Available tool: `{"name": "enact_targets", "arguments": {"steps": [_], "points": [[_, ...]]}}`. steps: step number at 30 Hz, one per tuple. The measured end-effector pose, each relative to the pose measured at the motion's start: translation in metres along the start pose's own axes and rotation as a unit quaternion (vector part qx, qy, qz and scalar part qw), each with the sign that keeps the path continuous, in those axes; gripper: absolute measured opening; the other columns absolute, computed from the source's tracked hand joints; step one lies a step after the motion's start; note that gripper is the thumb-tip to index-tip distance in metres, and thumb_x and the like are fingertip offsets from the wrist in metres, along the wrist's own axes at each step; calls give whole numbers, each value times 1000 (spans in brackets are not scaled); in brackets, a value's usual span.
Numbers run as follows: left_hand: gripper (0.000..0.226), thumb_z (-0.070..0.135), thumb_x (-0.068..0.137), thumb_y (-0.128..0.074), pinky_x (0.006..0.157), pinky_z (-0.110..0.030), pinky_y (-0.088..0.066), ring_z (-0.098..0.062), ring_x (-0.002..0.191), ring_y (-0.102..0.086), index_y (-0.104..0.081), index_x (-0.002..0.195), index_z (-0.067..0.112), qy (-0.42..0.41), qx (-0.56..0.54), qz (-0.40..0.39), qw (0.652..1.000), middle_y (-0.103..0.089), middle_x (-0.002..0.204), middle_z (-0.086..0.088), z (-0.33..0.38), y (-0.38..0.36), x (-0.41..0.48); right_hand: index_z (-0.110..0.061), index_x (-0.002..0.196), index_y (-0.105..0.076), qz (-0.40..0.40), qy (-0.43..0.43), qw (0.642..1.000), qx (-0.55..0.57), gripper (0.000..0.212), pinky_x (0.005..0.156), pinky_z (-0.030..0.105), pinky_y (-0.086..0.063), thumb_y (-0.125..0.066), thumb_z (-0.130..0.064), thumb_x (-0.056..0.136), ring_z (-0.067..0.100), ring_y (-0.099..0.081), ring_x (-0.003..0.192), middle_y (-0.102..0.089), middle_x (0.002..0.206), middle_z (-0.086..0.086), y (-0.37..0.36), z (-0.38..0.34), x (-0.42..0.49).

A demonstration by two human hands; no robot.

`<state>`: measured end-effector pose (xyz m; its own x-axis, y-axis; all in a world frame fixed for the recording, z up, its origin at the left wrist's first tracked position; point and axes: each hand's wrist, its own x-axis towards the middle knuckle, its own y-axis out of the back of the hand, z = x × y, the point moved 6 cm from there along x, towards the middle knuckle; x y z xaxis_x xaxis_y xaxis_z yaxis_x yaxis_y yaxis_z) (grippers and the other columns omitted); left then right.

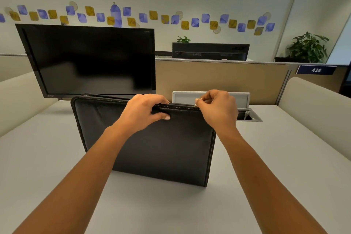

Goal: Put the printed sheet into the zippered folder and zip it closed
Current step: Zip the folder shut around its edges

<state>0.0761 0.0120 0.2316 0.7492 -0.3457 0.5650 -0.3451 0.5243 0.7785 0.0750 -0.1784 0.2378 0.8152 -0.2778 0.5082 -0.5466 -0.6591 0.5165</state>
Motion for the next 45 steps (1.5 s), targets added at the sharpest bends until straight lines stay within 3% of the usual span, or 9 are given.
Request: {"name": "enact_targets", "arguments": {"steps": [5, 9, 15, 23, 34, 39, 42, 45], "points": [[31, 27, 72, -74, 80, -42, -52, -23, 89, -64, -66, 99, 13, 2, 0, 2, 1000, -71, 98, -6, -1, -2, 3, -17, 74, -61, 17, -67, 996, 62, 13, 70, 30, -50, -67, -26, 81, 18, -60, 71, -63, 73, 2, 20, 40, 1], [33, 28, 72, -74, 79, -43, -53, -21, 89, -63, -65, 100, 14, 11, 1, 2, 1000, -70, 97, -4, -2, -3, 4, -14, 78, -62, 5, -141, 979, 148, 13, 77, 35, -54, -67, -25, 82, 22, -65, 79, -69, 83, 8, 16, 71, -8], [36, 27, 72, -73, 80, -44, -52, -23, 90, -63, -64, 104, 12, 27, 7, 2, 1000, -69, 98, -6, 0, -5, 5, -18, 71, -62, -15, -261, 925, 276, 13, 72, 24, -52, -66, -18, 83, 12, -65, 73, -68, 80, 3, -10, 113, -38], [38, 26, 72, -74, 80, -42, -50, -25, 89, -62, -64, 105, 11, 44, 27, 19, 998, -69, 98, -7, 3, -4, 4, -13, 75, -64, -54, -392, 859, 326, 9, 78, 30, -53, -66, -16, 83, 18, -66, 78, -68, 83, 7, -52, 159, -89], [44, 30, 76, -70, 77, -37, -46, -28, 84, -62, -60, 115, 14, 22, 76, -3, 997, -69, 102, -12, 7, -6, 5, -16, 74, -62, -54, -387, 856, 338, 11, 80, 30, -52, -64, -16, 84, 19, -65, 80, -67, 85, 6, -54, 157, -88], [53, 43, 73, -67, 86, -41, -44, -26, 102, -60, -58, 118, 15, 28, 60, -30, 997, -66, 112, -7, 16, -10, 12, -18, 70, -61, -42, -377, 854, 356, 15, 76, 25, -51, -62, -17, 85, 15, -63, 75, -66, 79, 3, -51, 150, -88], [54, 44, 74, -66, 85, -36, -42, -24, 107, -58, -57, 120, 18, 15, 34, -51, 998, -65, 116, -6, 33, -21, 21, -18, 73, -63, -36, -351, 846, 400, 13, 66, 16, -52, -62, -16, 86, 12, -63, 74, -66, 78, 1, -43, 135, -81], [45, 44, 76, -65, 76, -31, -43, -20, 99, -59, -58, 117, 27, 5, 24, -68, 997, -67, 109, 1, 48, -33, 29, -20, 72, -63, -20, -296, 854, 426, 14, 56, 10, -51, -62, -16, 86, 10, -64, 72, -67, 76, -2, -25, 110, -60]]}}
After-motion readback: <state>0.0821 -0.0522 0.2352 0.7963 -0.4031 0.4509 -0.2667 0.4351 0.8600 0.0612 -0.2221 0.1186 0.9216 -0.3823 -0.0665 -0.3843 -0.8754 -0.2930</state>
